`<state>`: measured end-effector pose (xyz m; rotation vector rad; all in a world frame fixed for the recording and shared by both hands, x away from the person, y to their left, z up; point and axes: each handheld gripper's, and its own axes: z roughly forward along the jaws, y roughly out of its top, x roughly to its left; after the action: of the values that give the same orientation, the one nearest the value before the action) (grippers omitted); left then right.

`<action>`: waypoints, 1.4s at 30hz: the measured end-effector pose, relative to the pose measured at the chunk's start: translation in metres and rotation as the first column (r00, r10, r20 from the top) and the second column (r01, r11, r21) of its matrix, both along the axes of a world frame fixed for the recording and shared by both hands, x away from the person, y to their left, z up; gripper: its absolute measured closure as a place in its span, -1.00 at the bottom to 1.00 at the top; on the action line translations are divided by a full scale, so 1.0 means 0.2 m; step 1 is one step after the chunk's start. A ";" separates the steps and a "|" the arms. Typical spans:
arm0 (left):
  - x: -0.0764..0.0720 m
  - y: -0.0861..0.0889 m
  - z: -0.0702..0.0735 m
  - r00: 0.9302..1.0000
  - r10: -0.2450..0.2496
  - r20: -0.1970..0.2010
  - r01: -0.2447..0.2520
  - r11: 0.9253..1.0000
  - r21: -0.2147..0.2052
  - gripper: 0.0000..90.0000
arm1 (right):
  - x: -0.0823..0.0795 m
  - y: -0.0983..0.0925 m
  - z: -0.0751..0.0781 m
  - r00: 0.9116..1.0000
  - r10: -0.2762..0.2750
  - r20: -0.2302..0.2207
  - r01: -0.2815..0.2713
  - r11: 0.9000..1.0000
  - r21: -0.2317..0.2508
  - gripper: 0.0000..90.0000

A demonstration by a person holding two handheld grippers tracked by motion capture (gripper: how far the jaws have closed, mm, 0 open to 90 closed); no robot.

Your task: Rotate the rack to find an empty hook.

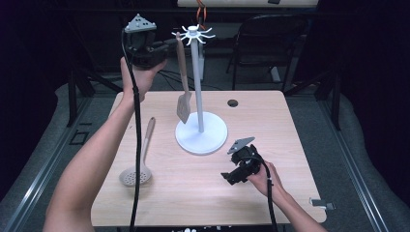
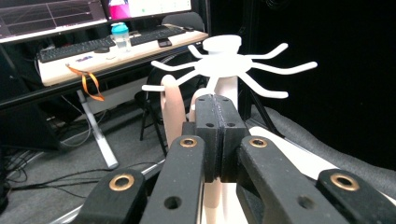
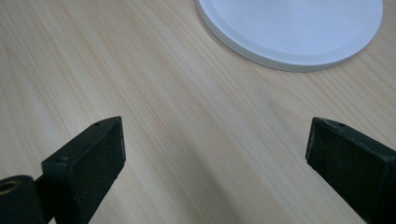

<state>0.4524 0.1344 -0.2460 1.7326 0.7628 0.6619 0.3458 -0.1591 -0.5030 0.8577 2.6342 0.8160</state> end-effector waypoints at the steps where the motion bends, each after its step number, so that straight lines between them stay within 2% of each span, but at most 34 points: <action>1: 0.01 0.00 0.00 1.000 -0.003 -0.003 0.003 1.000 -0.010 0.99 | 0.00 0.00 0.00 1.000 0.000 0.000 0.000 1.000 0.000 -0.91; 19: 0.04 0.01 0.01 1.000 0.014 -0.012 -0.014 1.000 -0.014 0.99 | 0.00 0.00 0.00 1.000 0.004 -0.002 -0.004 1.000 -0.002 -0.91; 22: 0.04 0.02 0.00 1.000 0.006 -0.008 -0.006 1.000 -0.028 0.97 | 0.00 0.00 0.00 1.000 0.011 -0.005 -0.011 1.000 -0.006 -0.91; 25: 0.02 0.04 0.00 1.000 0.000 -0.003 0.000 0.999 -0.050 0.87 | 0.00 0.00 0.00 1.000 0.007 0.001 -0.007 1.000 -0.007 -0.91; 28: 0.00 0.05 -0.01 1.000 -0.006 -0.001 0.006 0.999 -0.052 0.74 | 0.00 0.00 0.00 1.000 0.002 0.004 -0.002 1.000 0.002 -0.91; 30: -0.01 0.06 -0.02 1.000 -0.010 -0.002 0.010 0.999 -0.032 0.63 | 0.00 0.00 0.00 1.000 0.007 0.006 -0.007 1.000 -0.007 -0.91; 33: -0.03 0.08 -0.03 1.000 -0.008 -0.008 0.008 0.999 -0.032 0.38 | 0.00 0.00 0.00 1.000 0.006 0.006 -0.006 1.000 0.001 -0.91; 36: -0.05 0.10 -0.05 1.000 0.008 -0.012 -0.008 1.000 -0.029 0.15 | -0.01 0.00 0.00 1.000 0.004 0.005 -0.004 1.000 0.007 -0.91; 42: -0.09 0.13 -0.11 0.999 0.038 -0.022 -0.038 0.999 0.012 -0.20 | 0.00 0.01 0.00 1.000 0.005 0.004 -0.005 1.000 0.006 -0.91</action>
<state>0.4352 0.1612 -0.2674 1.7420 0.8104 0.6746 0.3451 -0.1575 -0.5033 0.8500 2.6330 0.8267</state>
